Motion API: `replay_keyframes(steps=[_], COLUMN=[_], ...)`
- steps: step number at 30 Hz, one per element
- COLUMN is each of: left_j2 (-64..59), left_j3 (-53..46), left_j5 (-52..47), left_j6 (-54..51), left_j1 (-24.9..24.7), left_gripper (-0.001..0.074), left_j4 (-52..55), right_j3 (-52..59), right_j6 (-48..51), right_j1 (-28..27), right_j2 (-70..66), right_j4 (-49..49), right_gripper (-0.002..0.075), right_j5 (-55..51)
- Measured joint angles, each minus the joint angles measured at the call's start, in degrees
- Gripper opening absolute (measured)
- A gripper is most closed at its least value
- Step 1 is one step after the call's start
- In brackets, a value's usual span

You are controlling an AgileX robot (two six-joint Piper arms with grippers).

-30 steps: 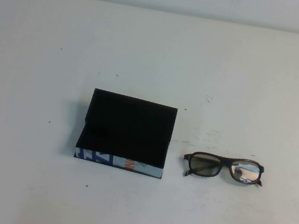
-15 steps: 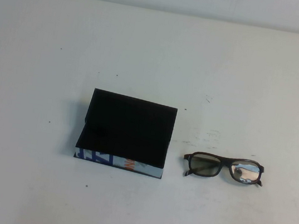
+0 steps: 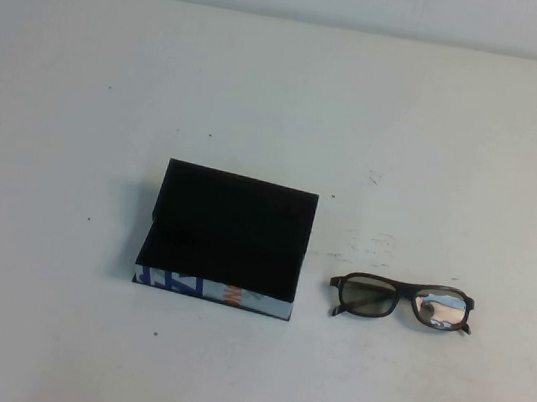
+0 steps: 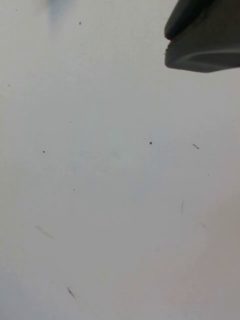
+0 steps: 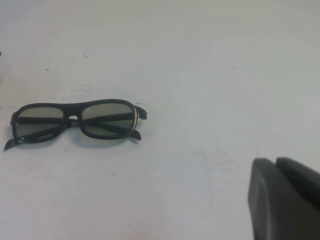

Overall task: Return glasses to glasses case
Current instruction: Pick up the glasses from the table

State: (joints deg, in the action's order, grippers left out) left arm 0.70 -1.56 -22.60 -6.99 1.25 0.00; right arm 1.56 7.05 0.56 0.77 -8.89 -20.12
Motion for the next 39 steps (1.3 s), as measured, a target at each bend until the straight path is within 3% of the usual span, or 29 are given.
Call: replay_keyframes(steps=[15,26,39], left_j2=[0.0,0.0,0.0], left_j3=[0.0,0.0,0.0], left_j5=[0.0,0.0,0.0], left_j6=[0.0,0.0,0.0], left_j1=[0.0,0.0,0.0], left_gripper=[-0.0004,-0.0004,-0.0004], left_j4=[0.0,0.0,0.0], right_j3=[0.0,0.0,0.0], right_j6=[0.0,0.0,0.0], right_j1=[0.0,0.0,0.0], right_j2=[0.0,0.0,0.0], right_j4=[-6.6,-36.1,-38.1], right_gripper=[-0.0011,-0.0011,-0.0011], right_j5=[1.4,15.7,16.0])
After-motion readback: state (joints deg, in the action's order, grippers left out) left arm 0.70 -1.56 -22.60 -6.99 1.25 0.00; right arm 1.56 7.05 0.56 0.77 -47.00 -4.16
